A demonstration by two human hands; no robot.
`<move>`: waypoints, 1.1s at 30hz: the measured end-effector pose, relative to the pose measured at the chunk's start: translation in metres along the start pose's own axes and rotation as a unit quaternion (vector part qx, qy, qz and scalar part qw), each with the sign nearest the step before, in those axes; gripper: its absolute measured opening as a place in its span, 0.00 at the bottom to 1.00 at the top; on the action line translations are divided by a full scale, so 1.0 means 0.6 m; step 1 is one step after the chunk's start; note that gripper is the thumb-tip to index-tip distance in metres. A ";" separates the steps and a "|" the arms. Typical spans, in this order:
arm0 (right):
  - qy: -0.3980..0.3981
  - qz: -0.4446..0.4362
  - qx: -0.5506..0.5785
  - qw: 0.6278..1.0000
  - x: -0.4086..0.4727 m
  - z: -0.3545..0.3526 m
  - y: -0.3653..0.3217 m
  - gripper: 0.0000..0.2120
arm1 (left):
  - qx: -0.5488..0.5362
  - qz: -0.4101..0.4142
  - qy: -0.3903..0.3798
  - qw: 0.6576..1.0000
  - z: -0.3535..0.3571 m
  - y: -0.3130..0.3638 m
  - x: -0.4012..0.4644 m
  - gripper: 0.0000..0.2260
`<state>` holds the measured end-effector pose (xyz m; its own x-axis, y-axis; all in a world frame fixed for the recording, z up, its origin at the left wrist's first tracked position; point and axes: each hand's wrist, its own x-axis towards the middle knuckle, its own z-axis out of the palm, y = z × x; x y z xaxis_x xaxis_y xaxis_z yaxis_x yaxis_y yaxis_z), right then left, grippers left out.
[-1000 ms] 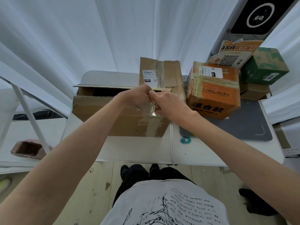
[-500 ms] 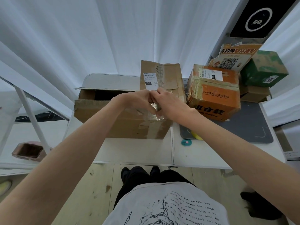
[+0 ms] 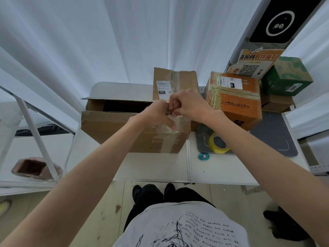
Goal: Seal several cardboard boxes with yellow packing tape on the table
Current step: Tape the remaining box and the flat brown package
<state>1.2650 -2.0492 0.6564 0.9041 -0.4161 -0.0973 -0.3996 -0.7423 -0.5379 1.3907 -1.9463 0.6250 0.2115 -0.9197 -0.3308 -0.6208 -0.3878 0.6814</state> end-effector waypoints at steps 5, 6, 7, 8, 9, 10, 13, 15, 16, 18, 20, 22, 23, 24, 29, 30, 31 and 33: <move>0.046 0.022 0.075 0.996 -0.008 0.012 0.009 0.15 | -0.016 -0.004 0.011 1.000 0.001 0.000 -0.002 0.13; 0.056 0.029 0.094 0.994 -0.011 0.016 0.013 0.15 | -0.016 0.002 0.009 1.000 0.001 -0.001 -0.002 0.12; 0.066 0.035 0.115 0.991 -0.016 0.020 0.016 0.16 | -0.014 0.007 0.008 1.000 0.001 0.000 -0.003 0.11; 0.077 0.042 0.138 0.987 -0.022 0.025 0.019 0.16 | -0.013 0.009 0.009 1.000 0.001 0.000 -0.003 0.11; 0.092 0.050 0.158 0.982 -0.027 0.030 0.020 0.17 | -0.014 0.010 0.011 1.000 0.001 0.001 -0.004 0.12; 0.112 0.059 0.176 0.976 -0.032 0.036 0.021 0.18 | -0.016 0.011 0.015 1.000 0.000 0.000 -0.004 0.11; 0.165 0.072 0.219 0.959 -0.046 0.053 0.019 0.20 | -0.029 0.016 0.023 0.999 -0.003 -0.004 -0.001 0.10; 0.193 0.069 0.234 0.950 -0.052 0.065 0.017 0.20 | -0.036 0.027 0.015 0.999 -0.009 -0.007 -0.002 0.09; 0.209 0.066 0.231 0.948 -0.054 0.069 0.016 0.20 | -0.034 0.027 0.008 0.999 -0.013 -0.006 -0.004 0.09; 0.238 0.066 0.223 0.943 -0.054 0.071 0.018 0.17 | -0.046 0.019 -0.012 0.999 -0.019 -0.005 -0.007 0.07; 0.243 0.065 0.203 0.946 -0.054 0.069 0.023 0.12 | -0.061 0.018 -0.032 0.997 -0.025 -0.006 -0.007 0.08; 0.225 0.050 0.182 0.956 -0.056 0.069 0.029 0.08 | -0.076 0.016 -0.046 0.996 -0.028 -0.006 -0.006 0.08; 0.215 0.040 0.180 0.959 -0.058 0.068 0.031 0.06 | -0.085 0.013 -0.050 0.995 -0.029 -0.006 -0.006 0.08; 0.207 0.032 0.179 0.961 -0.060 0.068 0.032 0.04 | -0.090 0.009 -0.054 0.994 -0.031 -0.005 -0.005 0.08; 0.133 0.021 0.158 0.978 -0.068 0.065 0.035 0.06 | -0.076 0.013 -0.043 0.996 -0.034 -0.003 -0.006 0.06; 0.114 0.026 0.151 0.982 -0.067 0.063 0.038 0.07 | -0.069 0.024 -0.036 0.997 -0.033 -0.003 -0.007 0.06; 0.102 0.032 0.146 0.983 -0.064 0.061 0.040 0.07 | -0.061 0.037 -0.024 0.997 -0.031 -0.002 -0.007 0.05; 0.094 0.043 0.140 0.985 -0.057 0.059 0.044 0.05 | -0.023 0.054 0.010 0.998 -0.026 -0.003 -0.010 0.03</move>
<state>1.2290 -2.0357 0.6159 0.8141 -0.5807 -0.0090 -0.3912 -0.5369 -0.7475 1.4024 -1.9412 0.6356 0.1600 -0.9574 -0.2404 -0.6052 -0.2875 0.7424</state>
